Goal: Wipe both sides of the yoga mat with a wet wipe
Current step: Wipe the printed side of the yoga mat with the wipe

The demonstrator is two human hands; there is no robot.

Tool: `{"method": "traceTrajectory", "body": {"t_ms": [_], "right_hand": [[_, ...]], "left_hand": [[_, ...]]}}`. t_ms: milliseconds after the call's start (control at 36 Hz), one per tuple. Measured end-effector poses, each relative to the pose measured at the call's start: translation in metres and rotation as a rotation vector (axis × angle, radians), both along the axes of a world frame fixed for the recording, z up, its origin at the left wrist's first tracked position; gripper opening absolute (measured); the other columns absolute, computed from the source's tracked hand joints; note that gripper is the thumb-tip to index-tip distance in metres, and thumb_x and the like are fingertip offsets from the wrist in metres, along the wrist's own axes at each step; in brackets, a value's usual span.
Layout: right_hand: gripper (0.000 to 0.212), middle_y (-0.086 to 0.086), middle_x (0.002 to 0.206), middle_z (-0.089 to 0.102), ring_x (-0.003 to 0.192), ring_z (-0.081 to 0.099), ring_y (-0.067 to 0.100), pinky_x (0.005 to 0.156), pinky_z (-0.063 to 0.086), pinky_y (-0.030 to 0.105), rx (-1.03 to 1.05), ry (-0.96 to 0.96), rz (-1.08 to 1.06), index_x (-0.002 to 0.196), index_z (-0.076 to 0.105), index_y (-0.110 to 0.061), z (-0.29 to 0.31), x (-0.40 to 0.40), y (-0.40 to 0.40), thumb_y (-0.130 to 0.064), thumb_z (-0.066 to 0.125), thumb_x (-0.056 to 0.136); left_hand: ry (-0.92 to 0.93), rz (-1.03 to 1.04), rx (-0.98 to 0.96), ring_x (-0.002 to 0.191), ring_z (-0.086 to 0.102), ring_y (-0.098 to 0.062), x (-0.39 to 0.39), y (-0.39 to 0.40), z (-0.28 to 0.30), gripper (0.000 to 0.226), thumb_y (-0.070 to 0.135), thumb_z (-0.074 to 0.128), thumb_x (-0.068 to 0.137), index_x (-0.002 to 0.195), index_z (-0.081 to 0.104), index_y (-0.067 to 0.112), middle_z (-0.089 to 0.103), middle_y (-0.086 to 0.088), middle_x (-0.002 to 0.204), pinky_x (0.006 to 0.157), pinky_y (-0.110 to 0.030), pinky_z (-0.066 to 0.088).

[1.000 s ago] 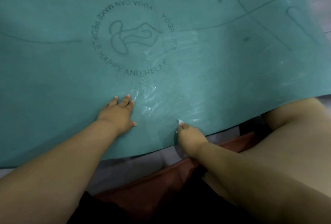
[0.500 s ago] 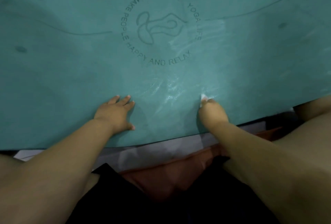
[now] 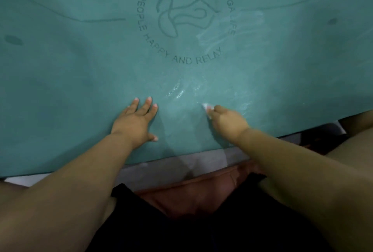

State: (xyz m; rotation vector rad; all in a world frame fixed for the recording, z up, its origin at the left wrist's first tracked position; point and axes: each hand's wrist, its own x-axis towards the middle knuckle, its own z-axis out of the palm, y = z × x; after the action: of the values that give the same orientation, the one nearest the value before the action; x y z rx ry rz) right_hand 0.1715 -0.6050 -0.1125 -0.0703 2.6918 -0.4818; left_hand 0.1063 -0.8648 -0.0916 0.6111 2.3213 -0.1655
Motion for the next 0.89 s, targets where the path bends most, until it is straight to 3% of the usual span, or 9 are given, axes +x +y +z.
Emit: {"method": "traceTrajectory", "body": {"t_ms": [111,194,306,417,500,611,722,806,889], "right_hand": [[0.053,0.021,0.130,0.047,0.118,0.048,0.037,0.097,0.037,0.038,0.218,-0.118,-0.487,0.147,0.024,-0.010,0.007,-0.029,0.036,-0.008,0.035,0.096],[0.049,0.020,0.131,0.049,0.118,0.049,0.035,0.099,0.036,0.036,0.168,-0.090,-0.585,0.145,0.028,-0.005,0.007,-0.030,0.003,-0.008,0.033,0.096],[0.043,0.016,0.134,0.050,0.116,0.053,0.035,0.095,0.043,0.036,-0.174,-0.121,0.055,0.140,0.040,-0.008,0.006,-0.005,-0.083,-0.011,0.039,0.097],[0.042,0.010,0.138,0.045,0.119,0.048,0.033,0.092,0.040,0.038,-0.050,-0.330,0.553,0.142,0.038,-0.015,0.018,-0.018,-0.084,-0.024,0.033,0.101],[0.042,0.008,0.140,0.047,0.128,0.043,0.026,0.101,0.031,0.029,-0.072,-0.248,0.161,0.133,0.048,-0.023,0.027,-0.053,-0.050,-0.041,0.029,0.101],[0.044,0.021,0.134,0.048,0.122,0.048,0.034,0.100,0.036,0.035,0.175,-0.123,-0.520,0.142,0.034,-0.008,0.024,-0.092,0.023,-0.010,0.031,0.098],[0.048,0.018,0.136,0.046,0.122,0.047,0.032,0.100,0.034,0.033,0.174,-0.086,-0.762,0.144,0.027,-0.003,0.005,-0.089,0.023,-0.005,0.030,0.096],[0.057,0.008,0.146,0.036,0.125,0.046,0.029,0.103,0.032,0.031,0.101,-0.026,-0.455,0.148,0.023,-0.013,0.001,-0.073,-0.035,-0.003,0.035,0.093],[0.054,0.005,0.145,0.039,0.125,0.045,0.031,0.097,0.039,0.036,-0.049,-0.119,0.176,0.148,0.024,-0.020,0.003,-0.048,-0.090,-0.014,0.033,0.095]], "left_hand": [[-0.003,-0.003,0.023,0.146,-0.011,-0.027,-0.003,-0.001,-0.002,0.101,0.061,0.057,0.082,0.150,-0.009,0.028,-0.021,0.005,0.156,0.118,-0.035,0.004],[-0.017,0.015,0.038,0.145,-0.013,-0.026,-0.005,0.001,-0.003,0.100,0.060,0.057,0.083,0.150,-0.010,0.029,-0.023,0.005,0.156,0.118,-0.035,0.002],[-0.021,0.014,0.056,0.145,-0.012,-0.025,-0.014,0.003,-0.002,0.093,0.058,0.053,0.086,0.150,-0.007,0.031,-0.023,0.005,0.156,0.119,-0.035,0.004],[-0.001,0.022,0.060,0.147,-0.005,-0.021,-0.035,0.000,0.001,0.083,0.054,0.051,0.090,0.151,0.000,0.031,-0.017,0.005,0.158,0.119,-0.035,0.008],[0.053,0.129,0.037,0.147,-0.002,-0.021,-0.052,-0.010,0.005,0.092,0.058,0.053,0.086,0.152,0.002,0.020,-0.011,0.000,0.159,0.119,-0.034,0.008],[0.096,0.139,0.004,0.147,-0.002,-0.023,-0.060,-0.013,0.004,0.099,0.065,0.053,0.082,0.152,0.002,0.017,-0.009,0.001,0.159,0.118,-0.036,0.007],[0.088,0.158,0.013,0.146,-0.007,-0.027,-0.058,-0.007,-0.003,0.098,0.062,0.053,0.084,0.152,0.001,0.015,-0.012,-0.002,0.159,0.119,-0.038,0.001],[0.090,0.143,0.035,0.146,-0.008,-0.027,-0.063,-0.009,-0.004,0.099,0.062,0.054,0.083,0.152,0.002,0.014,-0.012,-0.004,0.159,0.119,-0.037,0.000],[0.086,0.128,0.048,0.146,-0.009,-0.027,-0.064,-0.010,-0.004,0.100,0.063,0.054,0.082,0.152,0.002,0.013,-0.013,-0.004,0.159,0.118,-0.037,-0.001]]}}
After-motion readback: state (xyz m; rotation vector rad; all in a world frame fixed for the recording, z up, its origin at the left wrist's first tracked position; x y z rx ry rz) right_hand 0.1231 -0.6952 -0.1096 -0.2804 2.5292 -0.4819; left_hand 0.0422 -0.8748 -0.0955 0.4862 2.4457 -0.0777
